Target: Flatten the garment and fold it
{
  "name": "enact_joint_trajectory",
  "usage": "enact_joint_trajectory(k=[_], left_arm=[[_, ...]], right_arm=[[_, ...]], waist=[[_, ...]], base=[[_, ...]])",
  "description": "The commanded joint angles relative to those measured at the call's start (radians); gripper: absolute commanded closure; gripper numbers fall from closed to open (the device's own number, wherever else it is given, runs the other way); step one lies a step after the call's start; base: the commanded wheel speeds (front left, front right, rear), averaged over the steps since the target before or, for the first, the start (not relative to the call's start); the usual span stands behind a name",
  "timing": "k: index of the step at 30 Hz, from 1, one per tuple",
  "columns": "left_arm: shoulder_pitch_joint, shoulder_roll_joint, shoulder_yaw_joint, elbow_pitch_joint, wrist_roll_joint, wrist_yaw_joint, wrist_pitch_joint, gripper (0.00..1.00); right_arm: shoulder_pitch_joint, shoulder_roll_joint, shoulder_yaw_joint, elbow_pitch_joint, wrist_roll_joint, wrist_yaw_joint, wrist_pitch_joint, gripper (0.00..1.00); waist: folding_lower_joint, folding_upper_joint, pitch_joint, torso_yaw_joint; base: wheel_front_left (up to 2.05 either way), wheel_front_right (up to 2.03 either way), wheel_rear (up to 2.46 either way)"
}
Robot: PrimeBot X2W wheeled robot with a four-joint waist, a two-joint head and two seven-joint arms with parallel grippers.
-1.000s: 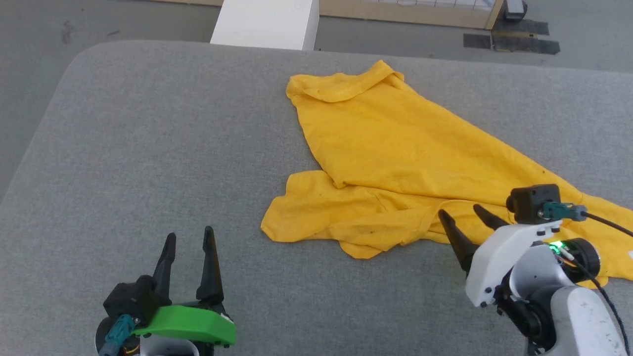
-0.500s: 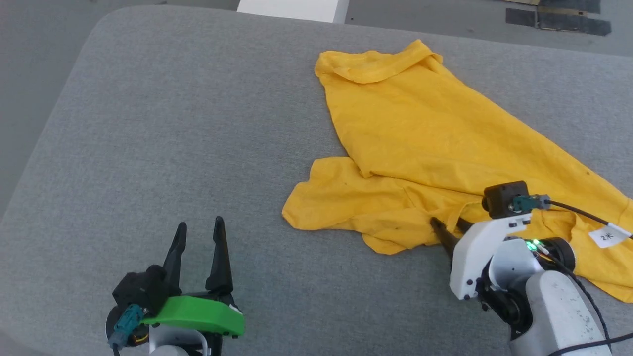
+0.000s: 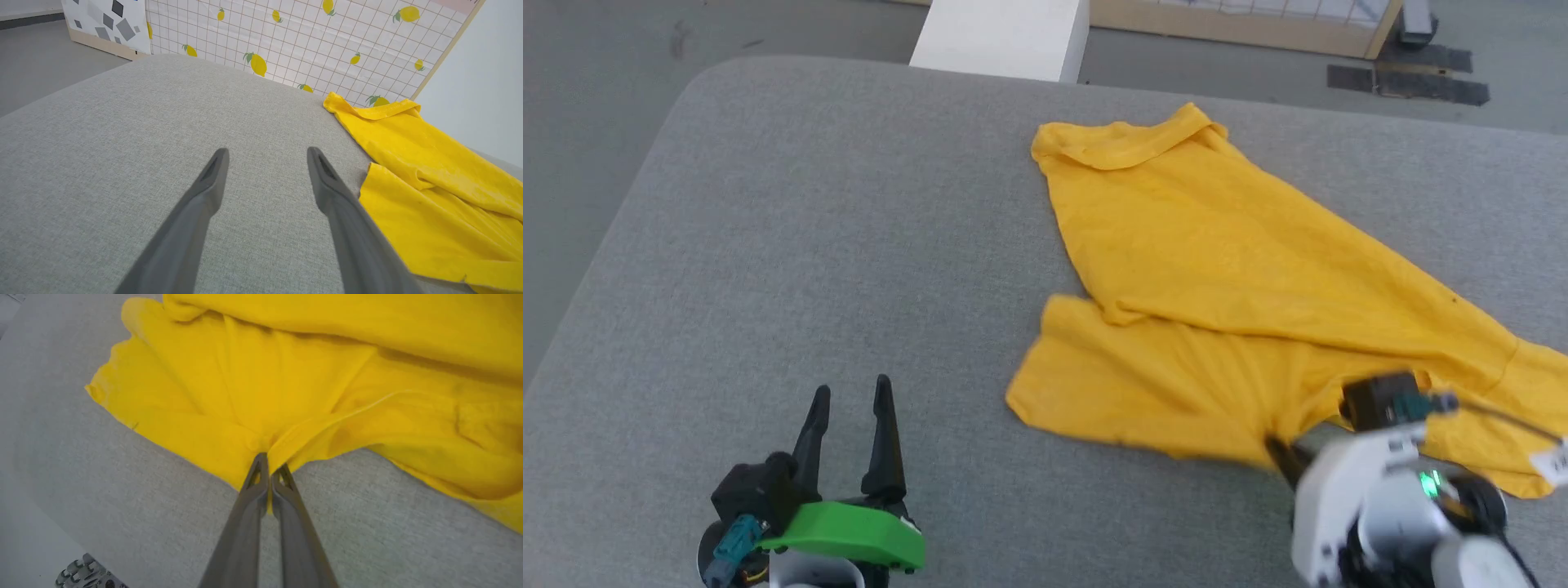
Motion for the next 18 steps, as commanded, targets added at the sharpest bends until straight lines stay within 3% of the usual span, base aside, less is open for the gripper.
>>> enact_joint_trajectory(k=[1, 4, 5, 6, 13, 18], left_arm=[[0.009, -0.005, -0.001, 0.004, 0.015, -0.006, -0.005, 0.00], [0.015, -0.004, -0.002, 0.004, 0.014, -0.007, -0.005, 0.00], [0.016, -0.003, -0.003, 0.004, 0.014, -0.007, -0.005, 0.00], [0.017, -0.002, -0.003, 0.004, 0.014, -0.007, -0.005, 0.00], [0.021, 0.006, 0.002, 0.000, 0.012, 0.002, -0.004, 0.00], [0.022, 0.017, 0.008, -0.024, 0.019, 0.011, -0.004, 0.00]], right_arm=[[0.053, -0.001, -0.010, -0.029, -0.002, -0.001, 0.022, 1.00], [0.140, 0.000, -0.027, -0.076, 0.009, -0.001, 0.054, 1.00], [0.157, 0.000, -0.028, -0.084, 0.009, -0.001, 0.056, 0.94], [0.174, 0.000, -0.035, -0.091, 0.007, -0.001, 0.054, 0.00], [0.171, 0.000, -0.055, -0.138, 0.045, -0.001, -0.025, 0.00], [0.136, 0.001, -0.175, -0.212, 0.069, -0.001, -0.168, 0.00]], waist=[[0.0000, -0.0001, -0.014, -0.013], [0.0000, -0.0001, -0.019, -0.023], [0.0000, -0.0001, -0.020, -0.025], [0.0000, -0.0001, -0.020, -0.028], [0.0000, -0.0001, -0.027, -0.050], [0.0000, -0.0001, -0.039, -0.061]], base=[[0.00, 0.00, 0.00], [0.00, 0.00, 0.00], [0.00, 0.00, 0.00], [0.00, 0.00, 0.00], [0.00, 0.00, 0.00], [0.00, 0.00, 0.00]])
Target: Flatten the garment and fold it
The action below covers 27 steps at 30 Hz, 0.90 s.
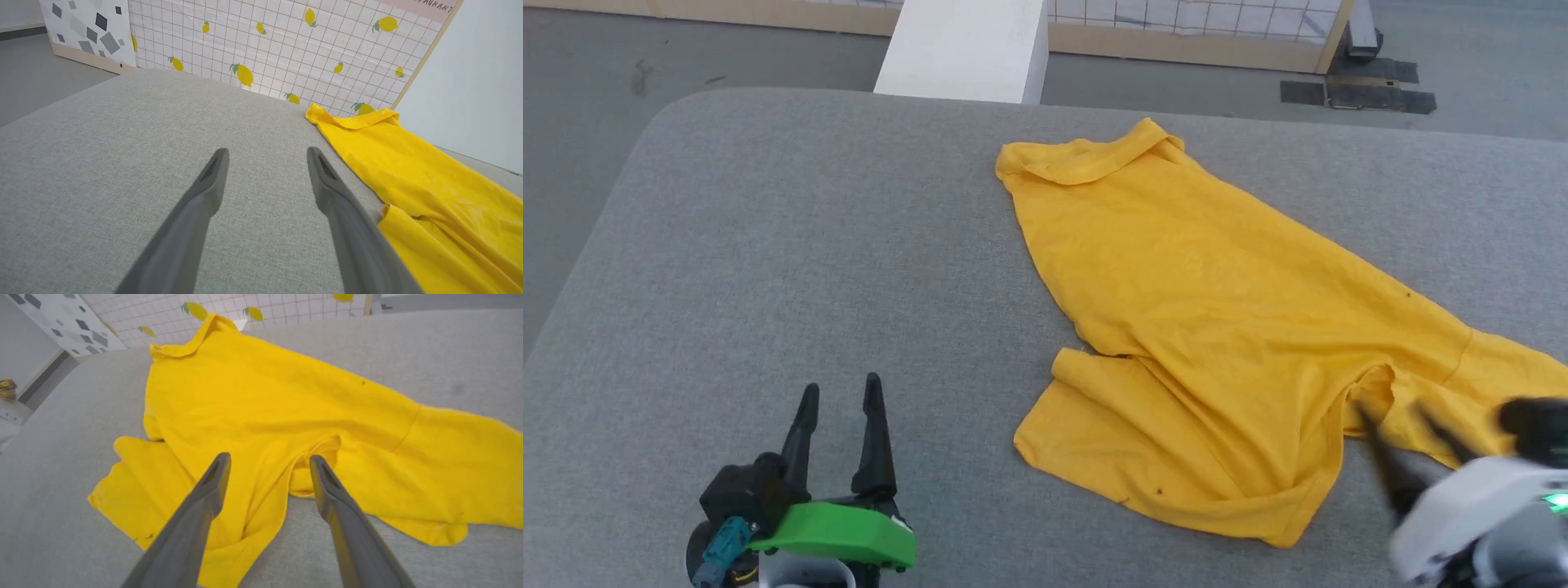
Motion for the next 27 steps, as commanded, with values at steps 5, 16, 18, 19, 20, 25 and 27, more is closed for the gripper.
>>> enact_joint_trajectory(k=[5, 16, 18, 19, 20, 25, 27], left_arm=[[0.028, 0.020, 0.005, -0.044, 0.025, 0.001, -0.004, 0.00], [0.085, 0.038, -0.006, -0.135, 0.126, -0.020, -0.005, 0.00], [0.080, 0.046, -0.017, -0.133, 0.140, -0.020, 0.007, 0.00], [0.072, 0.051, -0.027, -0.133, 0.144, -0.026, 0.024, 0.00], [0.063, 0.057, -0.036, -0.135, 0.147, -0.033, 0.039, 0.00], [-0.014, 0.093, -0.117, -0.136, 0.141, -0.111, 0.229, 0.00], [-0.051, 0.106, -0.152, -0.125, 0.138, -0.141, 0.312, 0.00]], right_arm=[[-0.035, 0.000, -0.117, -0.061, -0.056, -0.001, -0.249, 0.00], [0.025, 0.000, -0.242, 0.095, -0.162, -0.001, -0.622, 0.00], [0.024, 0.000, -0.240, 0.115, -0.161, -0.001, -0.634, 0.00], [0.020, 0.000, -0.240, 0.120, -0.161, -0.001, -0.637, 0.00], [0.017, 0.000, -0.242, 0.122, -0.161, -0.001, -0.638, 0.00], [-0.009, 0.000, -0.253, 0.108, -0.162, -0.001, -0.625, 0.00], [-0.018, 0.000, -0.253, 0.101, -0.160, -0.001, -0.618, 0.00]], waist=[[0.0000, 0.0000, -0.015, -0.020], [0.0000, 0.0000, -0.031, -0.054], [0.0000, 0.0000, -0.031, -0.058], [0.0000, 0.0000, -0.030, -0.060], [0.0000, 0.0000, -0.029, -0.061], [0.0000, 0.0000, -0.020, -0.059], [0.0000, 0.0000, -0.013, -0.059]], base=[[0.00, 0.00, 0.00], [0.00, 0.00, 0.00], [0.00, 0.00, 0.00], [0.00, 0.00, 0.00], [0.00, 0.00, 0.00], [0.00, 0.00, 0.00], [0.00, 0.00, 0.00]])
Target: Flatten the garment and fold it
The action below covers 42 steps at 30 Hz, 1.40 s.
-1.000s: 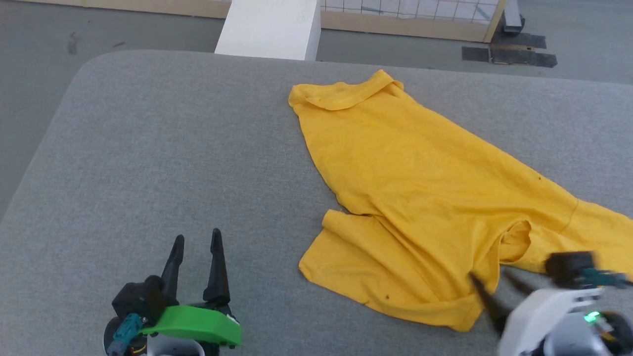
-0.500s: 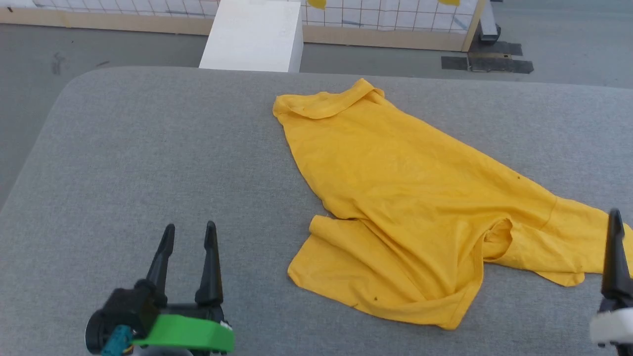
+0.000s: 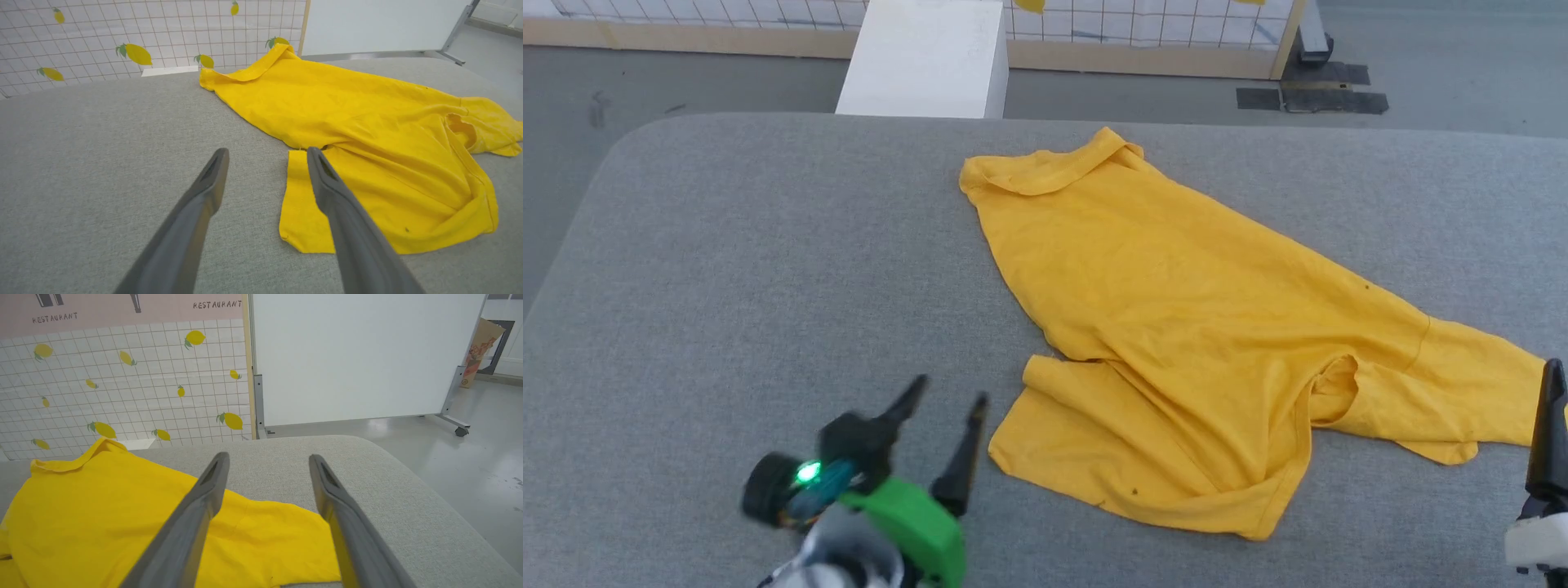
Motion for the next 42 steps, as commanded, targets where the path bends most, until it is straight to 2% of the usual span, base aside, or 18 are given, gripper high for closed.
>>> enact_joint_trajectory(k=[1, 4, 8, 14, 19, 22, 23, 24, 25, 30, 33, 37, 42], left_arm=[[-0.036, 0.019, -0.027, 0.013, 0.003, -0.022, 0.052, 0.00], [-0.091, 0.035, -0.086, 0.050, 0.002, -0.051, 0.150, 0.00], [-0.144, 0.048, -0.144, 0.125, -0.010, -0.068, 0.233, 0.00], [-0.204, 0.073, -0.196, 0.221, -0.005, -0.076, 0.269, 0.00], [-0.223, 0.063, -0.193, 0.308, -0.021, -0.072, 0.282, 0.00], [-0.219, 0.044, -0.197, 0.354, -0.060, -0.073, 0.327, 0.00], [-0.218, 0.036, -0.203, 0.363, -0.075, -0.074, 0.341, 0.25], [-0.219, 0.031, -0.208, 0.365, -0.083, -0.075, 0.345, 0.55], [-0.221, 0.028, -0.214, 0.366, -0.089, -0.076, 0.343, 1.00], [-0.225, 0.014, -0.228, 0.396, -0.115, -0.078, 0.313, 1.00], [-0.224, -0.003, -0.198, 0.396, -0.140, -0.061, 0.267, 1.00], [-0.201, -0.005, -0.112, 0.343, -0.179, 0.002, 0.187, 1.00], [-0.115, 0.021, 0.019, 0.215, -0.248, 0.089, 0.143, 1.00]], right_arm=[[-0.020, 0.000, 0.000, -0.008, 0.006, -0.001, 0.003, 0.00], [-0.031, 0.000, 0.007, -0.016, 0.014, -0.001, 0.013, 0.00], [-0.034, 0.000, 0.013, -0.024, 0.020, -0.001, 0.025, 0.00], [-0.034, 0.000, 0.026, -0.037, 0.022, -0.001, 0.041, 0.00], [-0.031, 0.000, 0.029, -0.047, 0.023, -0.001, 0.054, 0.00], [-0.028, 0.000, 0.029, -0.049, 0.025, -0.001, 0.058, 0.00], [-0.027, 0.000, 0.028, -0.050, 0.025, -0.001, 0.059, 0.00], [-0.027, 0.000, 0.027, -0.051, 0.025, -0.001, 0.059, 0.00], [-0.026, 0.000, 0.027, -0.051, 0.025, -0.001, 0.061, 0.00], [-0.030, 0.000, 0.027, -0.047, 0.025, -0.001, 0.069, 0.00], [-0.027, 0.000, 0.023, -0.042, 0.026, -0.001, 0.071, 0.00], [-0.025, 0.000, 0.025, -0.040, 0.026, -0.001, 0.073, 0.00], [-0.023, 0.000, 0.026, -0.039, 0.027, -0.001, 0.076, 0.00]], waist=[[0.0000, 0.0000, 0.008, 0.000], [0.0000, 0.0000, 0.022, -0.005], [0.0000, 0.0000, 0.039, -0.013], [0.0000, 0.0000, 0.063, -0.035], [0.0000, 0.0000, 0.074, -0.047], [0.0000, 0.0000, 0.075, -0.049], [0.0000, 0.0000, 0.075, -0.049], [0.0000, 0.0000, 0.075, -0.049], [0.0000, 0.0000, 0.074, -0.049], [0.0000, 0.0000, 0.062, -0.044], [0.0000, 0.0000, 0.045, -0.037], [0.0000, 0.0000, 0.024, -0.023], [0.0000, 0.0000, 0.009, -0.005]], base=[[0.00, 0.00, 0.00], [0.00, 0.00, 0.00], [0.00, 0.00, 0.00], [0.00, 0.00, 0.00], [0.00, 0.00, 0.00], [0.00, 0.00, 0.00], [0.00, 0.00, 0.00], [0.00, 0.00, 0.00], [0.00, 0.00, 0.00], [0.00, 0.00, 0.00], [0.00, 0.00, 0.00], [0.00, 0.00, 0.00], [0.00, 0.00, 0.00]])
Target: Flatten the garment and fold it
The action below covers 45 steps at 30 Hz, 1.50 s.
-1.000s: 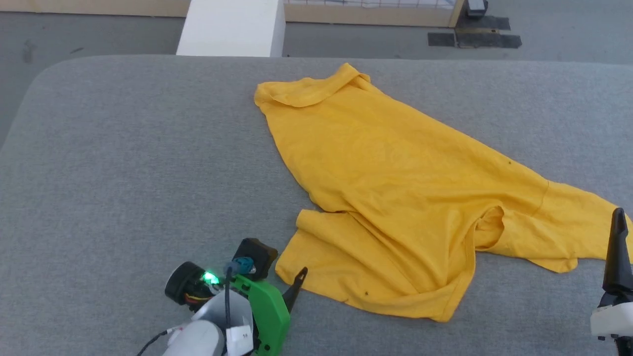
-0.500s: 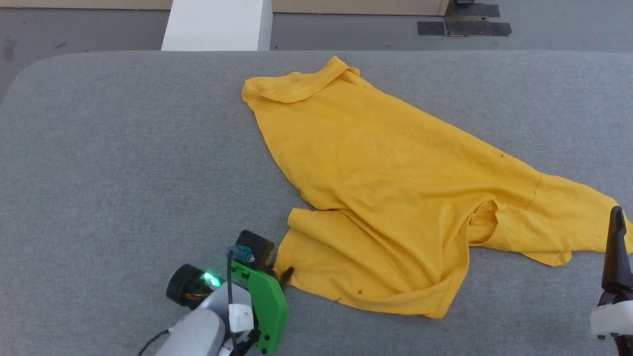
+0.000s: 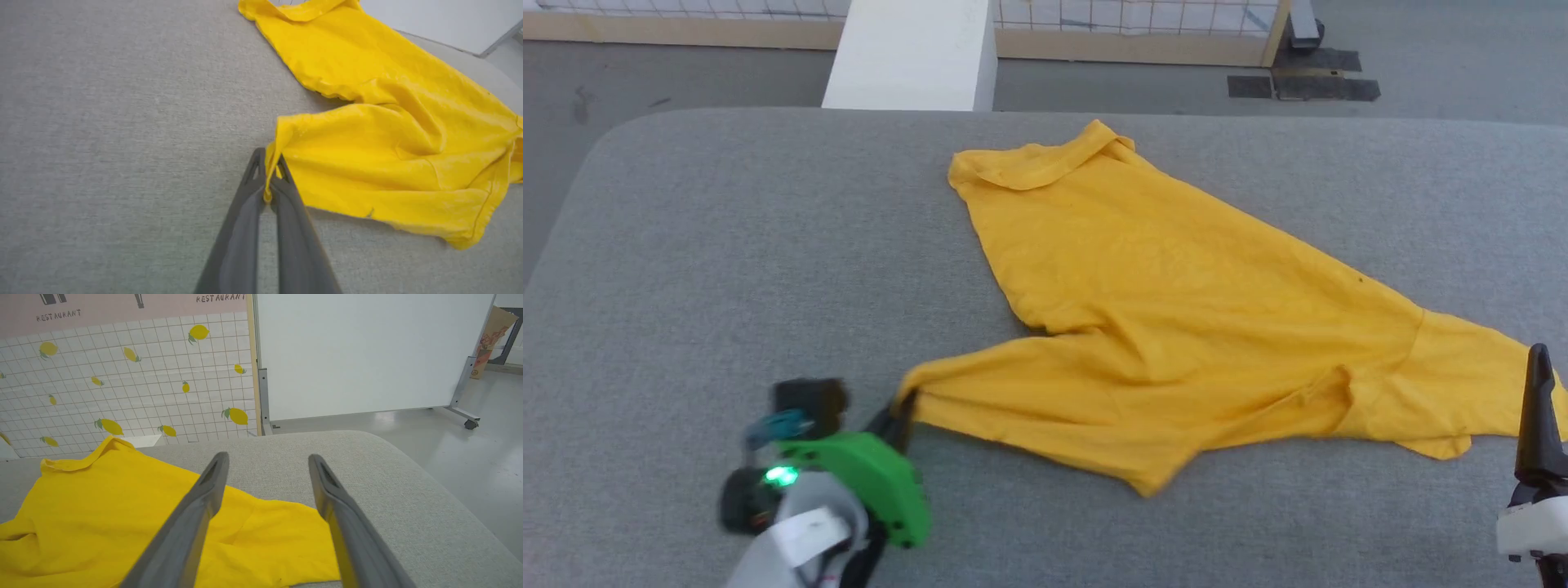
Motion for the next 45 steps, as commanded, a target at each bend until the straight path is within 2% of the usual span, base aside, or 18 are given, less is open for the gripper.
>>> enact_joint_trajectory(k=[1, 4, 7, 11, 14, 18, 24, 29, 38, 39, 40, 41, 42, 45], left_arm=[[0.042, 0.022, 0.037, -0.037, -0.020, 0.027, -0.005, 1.00], [0.118, 0.051, 0.121, -0.130, -0.049, 0.087, -0.005, 1.00], [0.210, 0.070, 0.208, -0.236, -0.065, 0.166, -0.001, 1.00], [0.320, 0.112, 0.298, -0.317, -0.082, 0.208, 0.005, 1.00], [0.352, 0.115, 0.324, -0.349, -0.092, 0.219, 0.002, 1.00], [0.345, 0.102, 0.310, -0.379, -0.095, 0.220, 0.000, 1.00], [0.295, 0.089, 0.266, -0.396, -0.084, 0.213, 0.003, 1.00], [0.253, 0.088, 0.236, -0.410, -0.071, 0.209, 0.010, 1.00], [0.233, 0.089, 0.215, -0.418, -0.063, 0.211, 0.020, 1.00], [0.233, 0.089, 0.214, -0.418, -0.063, 0.211, 0.021, 1.00], [0.233, 0.089, 0.213, -0.418, -0.063, 0.212, 0.022, 1.00], [0.233, 0.089, 0.212, -0.418, -0.064, 0.213, 0.022, 1.00], [0.234, 0.089, 0.212, -0.418, -0.064, 0.213, 0.023, 1.00], [0.235, 0.088, 0.213, -0.417, -0.065, 0.218, 0.024, 1.00]], right_arm=[[-0.002, 0.000, 0.002, 0.000, 0.006, -0.001, 0.004, 0.00], [0.001, 0.000, 0.002, 0.001, 0.007, -0.001, 0.006, 0.00], [0.005, 0.000, 0.003, 0.005, 0.008, -0.001, 0.009, 0.00], [0.013, 0.000, 0.007, 0.016, 0.008, -0.001, 0.020, 0.00], [0.017, 0.000, 0.017, 0.022, 0.002, -0.001, 0.040, 0.00], [0.015, 0.000, 0.031, 0.029, -0.010, -0.001, 0.112, 0.00], [0.012, 0.000, 0.105, 0.053, -0.085, -0.001, 0.350, 0.00], [-0.022, -0.027, 0.151, 0.085, -0.133, -0.001, 0.456, 0.00], [-0.072, -0.063, 0.155, 0.173, -0.127, -0.001, 0.506, 0.00], [-0.068, -0.056, 0.154, 0.192, -0.108, -0.001, 0.546, 0.11], [-0.064, -0.051, 0.159, 0.201, -0.087, -0.001, 0.577, 0.58], [-0.060, -0.043, 0.161, 0.206, -0.058, -0.001, 0.612, 0.84], [-0.057, -0.038, 0.163, 0.206, -0.035, -0.001, 0.638, 1.00], [-0.054, -0.026, 0.158, 0.185, 0.013, -0.001, 0.677, 1.00]], waist=[[0.0000, 0.0000, -0.008, 0.013], [0.0000, 0.0000, -0.007, 0.022], [0.0000, 0.0000, -0.005, 0.033], [0.0000, 0.0000, 0.002, 0.047], [0.0000, 0.0000, 0.011, 0.056], [0.0000, 0.0000, 0.030, 0.062], [0.0000, 0.0000, 0.069, 0.058], [0.0000, 0.0000, 0.109, 0.060], [0.0000, 0.0000, 0.137, 0.074], [0.0000, 0.0000, 0.137, 0.076], [0.0000, 0.0000, 0.137, 0.077], [0.0000, 0.0000, 0.136, 0.078], [0.0000, 0.0000, 0.134, 0.078], [0.0000, 0.0000, 0.123, 0.076]], base=[[0.00, 0.00, 0.00], [0.00, 0.00, 0.00], [0.00, 0.00, 0.00], [0.00, 0.00, 0.00], [0.00, 0.00, 0.00], [0.00, 0.00, 0.00], [0.00, 0.00, 0.00], [0.00, 0.00, 0.00], [0.00, 0.00, 0.00], [0.00, 0.00, 0.00], [0.00, 0.00, 0.00], [0.00, 0.00, 0.00], [0.00, 0.00, 0.00], [0.00, 0.00, 0.00]])
